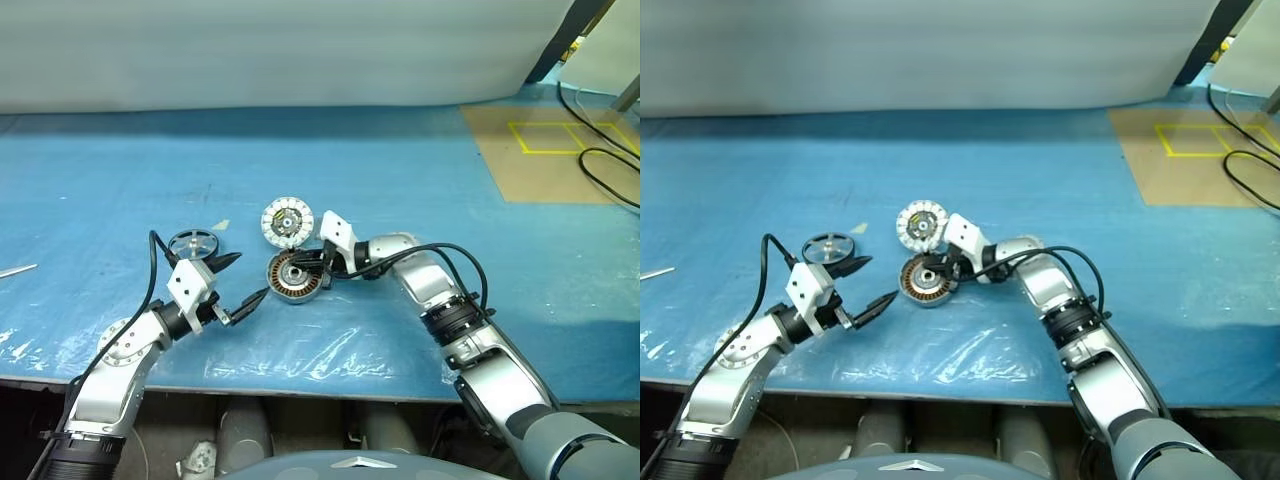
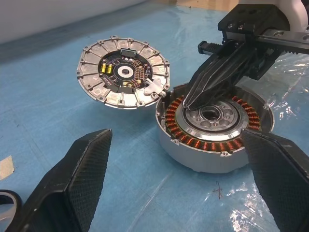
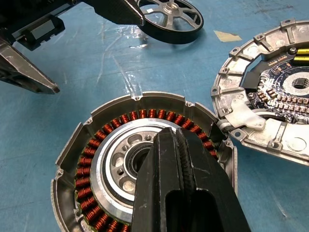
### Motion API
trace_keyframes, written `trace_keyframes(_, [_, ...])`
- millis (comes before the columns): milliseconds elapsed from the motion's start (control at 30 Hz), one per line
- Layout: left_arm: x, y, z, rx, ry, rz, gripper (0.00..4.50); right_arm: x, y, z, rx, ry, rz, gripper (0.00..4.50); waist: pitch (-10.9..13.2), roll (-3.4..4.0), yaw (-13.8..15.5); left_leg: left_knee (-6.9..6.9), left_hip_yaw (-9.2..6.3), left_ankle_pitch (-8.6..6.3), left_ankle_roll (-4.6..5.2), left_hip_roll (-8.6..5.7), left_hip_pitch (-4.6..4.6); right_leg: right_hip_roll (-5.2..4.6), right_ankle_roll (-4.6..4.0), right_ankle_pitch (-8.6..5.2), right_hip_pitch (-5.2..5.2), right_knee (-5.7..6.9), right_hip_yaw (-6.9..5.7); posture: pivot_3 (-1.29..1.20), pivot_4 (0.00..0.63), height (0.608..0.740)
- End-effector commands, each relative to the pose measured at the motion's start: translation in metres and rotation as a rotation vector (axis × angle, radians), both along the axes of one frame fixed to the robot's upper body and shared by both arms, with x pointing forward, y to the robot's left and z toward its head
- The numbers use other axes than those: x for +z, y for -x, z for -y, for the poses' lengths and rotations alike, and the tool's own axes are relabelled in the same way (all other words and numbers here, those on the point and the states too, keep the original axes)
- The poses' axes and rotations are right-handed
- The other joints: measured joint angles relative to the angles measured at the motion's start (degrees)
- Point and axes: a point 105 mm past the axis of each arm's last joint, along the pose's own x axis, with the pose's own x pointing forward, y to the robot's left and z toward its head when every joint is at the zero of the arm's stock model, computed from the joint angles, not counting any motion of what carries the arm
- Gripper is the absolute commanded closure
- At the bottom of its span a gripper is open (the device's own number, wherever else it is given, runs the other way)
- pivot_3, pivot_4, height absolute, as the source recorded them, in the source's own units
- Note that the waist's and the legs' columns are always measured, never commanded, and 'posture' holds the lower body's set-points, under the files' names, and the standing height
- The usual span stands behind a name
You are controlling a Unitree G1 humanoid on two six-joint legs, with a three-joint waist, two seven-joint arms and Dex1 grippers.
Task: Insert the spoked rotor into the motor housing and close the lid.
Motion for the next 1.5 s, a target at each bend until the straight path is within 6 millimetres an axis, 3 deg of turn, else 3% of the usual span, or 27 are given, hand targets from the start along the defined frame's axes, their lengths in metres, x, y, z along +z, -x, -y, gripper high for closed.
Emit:
trace_keyframes(33, [0.011,-0.001,0.002,-0.005,0.001,0.048,0.00,-0.011,0.005,0.003,0.019,0.049,0.004,4.47,0.0,0.00,0.0,0.00,0.00,0.00,0.00,0.00,0.00,0.00,0.00,0.00,0.00,0.00,0.00,0.00,0.150,0.740])
trace_keyframes(367, [0.013,-0.005,0.001,0.000,0.004,0.054,0.00,-0.030,0.018,0.010,0.212,0.291,0.244,4.47,0.0,-0.02,0.0,0.00,0.00,-0.01,0.01,-0.01,0.09,0.00,0.00,0.00,0.08,0.00,0.00,0.00,0.150,0.740])
trace_keyframes(500, [0.014,-0.005,0.001,0.002,0.006,0.057,0.00,-0.028,0.024,0.009,0.209,0.259,0.151,4.47,-0.1,-0.02,0.1,0.00,0.00,-0.10,0.17,-0.02,0.20,-0.01,0.01,-0.01,0.18,-0.01,0.02,0.00,0.150,0.740])
trace_keyframes(700, [0.012,-0.004,0.004,-0.005,0.006,0.053,0.00,-0.012,0.029,-0.002,0.107,0.101,-0.138,4.47,-0.1,-0.03,0.0,-0.04,0.00,-0.10,0.17,0.00,0.22,0.00,0.01,-0.01,0.19,-0.02,0.02,0.00,0.150,0.740])
trace_keyframes(1033, [0.021,-0.011,0.000,0.027,0.051,0.072,0.00,0.025,0.015,-0.009,0.058,-0.125,-0.040,4.47,-0.1,-0.02,0.0,-0.13,0.02,-0.10,0.16,-0.02,0.06,0.00,-0.01,-0.01,0.02,-0.05,0.01,0.00,0.150,0.740])
trace_keyframes(1267, [0.033,-0.023,-0.023,0.087,0.090,0.064,0.00,0.043,0.004,-0.003,0.029,-0.167,0.038,4.47,-0.1,-0.02,0.0,-0.13,0.02,0.01,-0.01,-0.01,-0.04,0.01,-0.01,-0.01,-0.07,-0.05,0.00,0.00,0.150,0.740])
trace_keyframes(1500, [0.027,-0.016,-0.069,0.140,-0.007,0.019,0.00,0.040,0.003,-0.001,0.019,-0.158,0.049,4.47,-0.1,-0.02,-0.1,-0.16,0.02,0.01,-0.02,-0.02,-0.04,0.01,0.00,-0.01,-0.08,-0.09,0.01,0.00,0.150,0.740])
